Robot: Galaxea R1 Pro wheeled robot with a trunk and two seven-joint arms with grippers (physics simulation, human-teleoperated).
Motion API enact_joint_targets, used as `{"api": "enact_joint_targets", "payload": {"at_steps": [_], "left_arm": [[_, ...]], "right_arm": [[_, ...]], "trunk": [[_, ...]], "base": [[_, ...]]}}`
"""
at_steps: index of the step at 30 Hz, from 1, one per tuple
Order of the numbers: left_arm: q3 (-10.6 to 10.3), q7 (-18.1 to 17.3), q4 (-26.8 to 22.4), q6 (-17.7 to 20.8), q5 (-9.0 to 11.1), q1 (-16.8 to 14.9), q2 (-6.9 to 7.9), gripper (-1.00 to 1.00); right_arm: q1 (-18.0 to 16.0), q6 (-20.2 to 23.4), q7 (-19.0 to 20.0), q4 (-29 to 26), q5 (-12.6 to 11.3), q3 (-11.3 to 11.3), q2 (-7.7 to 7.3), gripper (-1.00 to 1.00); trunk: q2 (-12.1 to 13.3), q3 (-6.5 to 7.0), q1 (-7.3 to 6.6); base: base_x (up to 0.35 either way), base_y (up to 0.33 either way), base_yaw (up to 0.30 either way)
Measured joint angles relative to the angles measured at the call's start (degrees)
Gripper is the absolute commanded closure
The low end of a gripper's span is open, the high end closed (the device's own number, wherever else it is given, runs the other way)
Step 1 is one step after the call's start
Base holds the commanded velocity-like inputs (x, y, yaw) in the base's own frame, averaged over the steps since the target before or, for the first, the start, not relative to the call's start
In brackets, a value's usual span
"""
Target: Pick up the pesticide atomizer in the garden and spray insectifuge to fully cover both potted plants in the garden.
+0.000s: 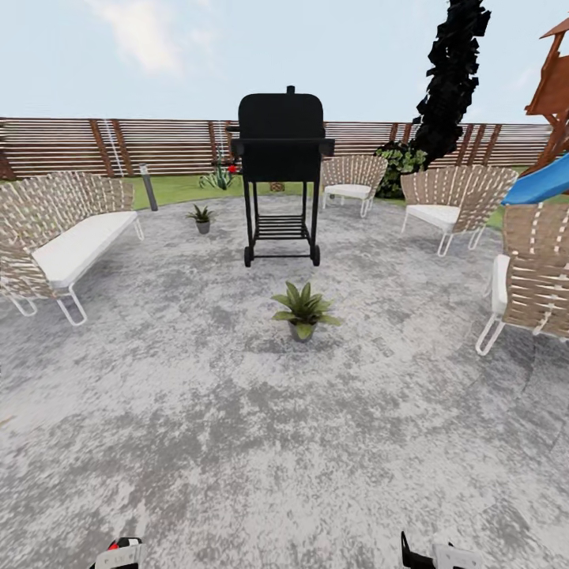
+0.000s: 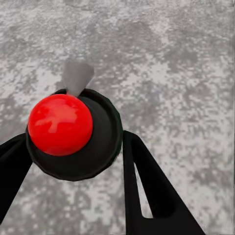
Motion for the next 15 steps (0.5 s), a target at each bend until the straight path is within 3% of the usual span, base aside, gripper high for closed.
{"api": "enact_joint_targets", "payload": {"at_steps": [8,15], "left_arm": [[0.00,0.00,0.00,0.00,0.00,0.02,0.00,1.00],[0.00,0.00,0.02,0.00,0.00,0.01,0.00,1.00]], "right_arm": [[-0.01,0.00,0.00,0.01,0.00,0.01,0.01,-1.00],[0.01,0.03,0.06,0.01,0.05,0.02,-0.07,-1.00]], "trunk": [[0.00,0.00,0.00],[0.00,0.00,0.00]], "base": [[0.290,-0.201,0.258],[0.286,-0.203,0.046]]}}
